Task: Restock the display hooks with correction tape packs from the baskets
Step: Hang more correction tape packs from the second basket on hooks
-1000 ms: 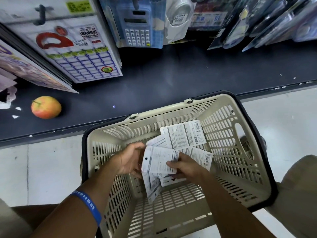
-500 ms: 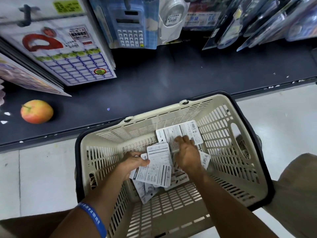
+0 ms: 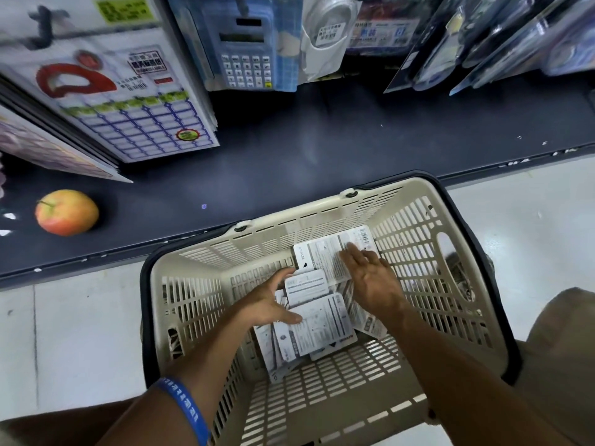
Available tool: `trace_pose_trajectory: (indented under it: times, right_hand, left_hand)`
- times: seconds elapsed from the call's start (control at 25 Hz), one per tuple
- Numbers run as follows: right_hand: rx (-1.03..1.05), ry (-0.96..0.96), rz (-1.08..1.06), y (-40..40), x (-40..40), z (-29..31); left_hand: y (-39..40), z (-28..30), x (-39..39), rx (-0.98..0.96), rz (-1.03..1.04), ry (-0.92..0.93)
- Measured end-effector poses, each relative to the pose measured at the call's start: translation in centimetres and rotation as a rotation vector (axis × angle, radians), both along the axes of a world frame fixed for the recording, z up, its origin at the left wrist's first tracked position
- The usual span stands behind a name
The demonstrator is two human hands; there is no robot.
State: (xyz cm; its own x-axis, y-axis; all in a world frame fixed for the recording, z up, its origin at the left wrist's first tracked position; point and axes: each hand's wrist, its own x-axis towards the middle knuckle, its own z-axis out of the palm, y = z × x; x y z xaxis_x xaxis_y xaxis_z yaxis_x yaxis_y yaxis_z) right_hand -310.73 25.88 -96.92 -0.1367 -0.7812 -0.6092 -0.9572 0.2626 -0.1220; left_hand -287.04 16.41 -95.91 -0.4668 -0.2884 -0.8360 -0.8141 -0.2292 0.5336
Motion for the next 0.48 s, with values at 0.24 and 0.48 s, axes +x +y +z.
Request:
trace_pose_trajectory:
  times: [0.24,0.48]
  right_hand:
    - [-0.168,0.154,0.239,0.7,0.2,2.6]
    - [-0.334,0.116,0.034,-4.6,-0.8,7.8]
  left_hand:
    - [0.8,-0.5,-1.2,-0.117,-0.119,-0.048]
    - [0.4,2.2,-1.5,-0.194,-0.134,-0.02]
